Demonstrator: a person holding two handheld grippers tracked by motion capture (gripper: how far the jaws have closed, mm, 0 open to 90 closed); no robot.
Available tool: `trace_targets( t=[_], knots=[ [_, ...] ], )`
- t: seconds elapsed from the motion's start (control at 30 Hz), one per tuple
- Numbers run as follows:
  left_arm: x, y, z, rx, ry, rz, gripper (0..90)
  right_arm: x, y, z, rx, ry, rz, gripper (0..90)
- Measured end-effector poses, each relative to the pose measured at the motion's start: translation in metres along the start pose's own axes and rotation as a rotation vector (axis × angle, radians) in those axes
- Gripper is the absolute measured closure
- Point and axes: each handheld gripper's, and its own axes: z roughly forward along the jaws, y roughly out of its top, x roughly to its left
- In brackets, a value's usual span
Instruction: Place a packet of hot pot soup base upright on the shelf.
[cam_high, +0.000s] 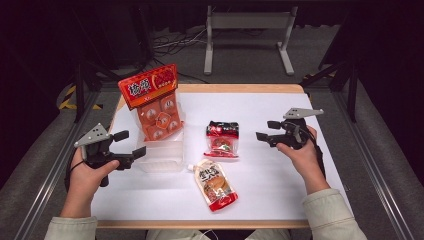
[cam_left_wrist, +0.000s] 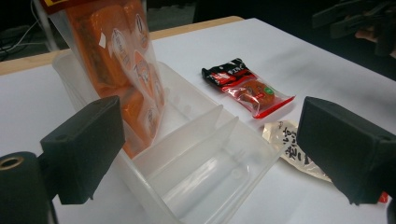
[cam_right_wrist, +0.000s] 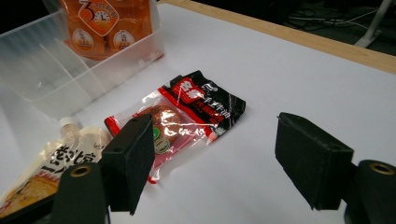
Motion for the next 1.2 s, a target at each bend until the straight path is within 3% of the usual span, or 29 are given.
trace_targets(
  t=[0.2,0.43,0.6,0.8,1.2],
  knots=[
    [-0.004,-0.001,-0.002,-0.007,-0.017,-0.008,9.1,-0.005,0.014,0.026,0.038,-0.005,-0.006,29.0],
    [-0.010,0.000,-0.001,-0.002,-0.036,0.006,9.2,-0.012,0.015,0.053,0.055,-0.002,0.015,29.8],
    [-0.014,0.002,0.001,-0.007,-0.051,0.017,9.2,-0.013,0.012,0.064,0.063,-0.006,0.016,29.9],
    [-0.018,0.004,0.004,0.007,-0.059,0.030,9.0,-0.016,0.010,0.073,0.059,0.014,0.049,30.2],
    [-0.023,0.005,0.009,0.015,-0.076,0.041,8.8,-0.023,0.000,0.101,0.091,-0.014,0.088,30.6]
  ],
)
